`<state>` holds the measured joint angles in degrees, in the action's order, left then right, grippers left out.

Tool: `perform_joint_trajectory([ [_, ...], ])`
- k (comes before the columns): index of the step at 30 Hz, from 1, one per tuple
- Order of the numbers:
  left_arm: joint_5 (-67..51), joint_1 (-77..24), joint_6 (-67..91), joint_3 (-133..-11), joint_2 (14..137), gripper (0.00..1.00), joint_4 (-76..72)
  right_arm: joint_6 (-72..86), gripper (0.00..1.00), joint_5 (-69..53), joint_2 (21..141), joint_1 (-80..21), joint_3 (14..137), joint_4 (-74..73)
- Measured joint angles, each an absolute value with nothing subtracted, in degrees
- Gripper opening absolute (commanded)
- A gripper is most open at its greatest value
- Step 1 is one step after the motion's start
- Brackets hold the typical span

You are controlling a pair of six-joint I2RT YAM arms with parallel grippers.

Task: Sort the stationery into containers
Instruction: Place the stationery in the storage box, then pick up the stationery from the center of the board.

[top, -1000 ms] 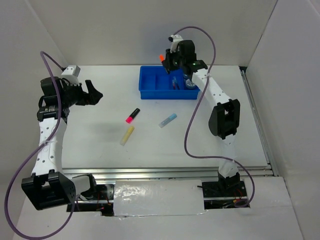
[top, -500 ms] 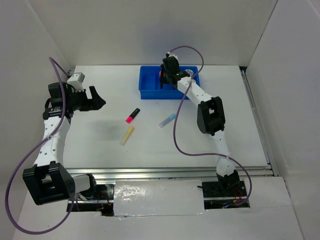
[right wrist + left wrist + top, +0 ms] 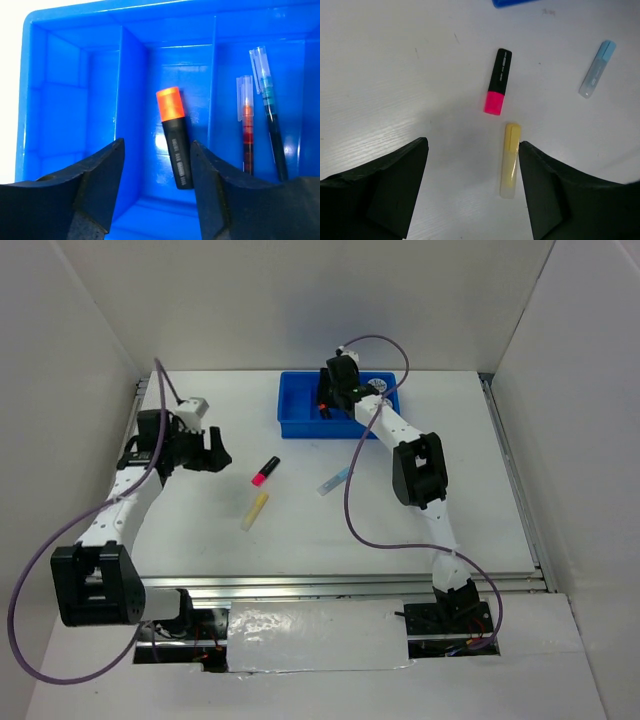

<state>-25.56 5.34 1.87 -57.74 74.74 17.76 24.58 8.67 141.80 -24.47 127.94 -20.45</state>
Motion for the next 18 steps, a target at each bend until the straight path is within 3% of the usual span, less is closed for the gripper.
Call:
perform_joint_trajectory([
  [9,-15.5,-6.8,0.0,-59.3,86.9,0.66,17.6,23.5,0.64,3.3,139.4,-24.0,126.4,-20.9],
  [18,-9.1,-14.0,0.0,-61.6,95.1,0.62,14.5,18.5,0.63,-4.4,115.6,-21.2,109.1,-20.4],
])
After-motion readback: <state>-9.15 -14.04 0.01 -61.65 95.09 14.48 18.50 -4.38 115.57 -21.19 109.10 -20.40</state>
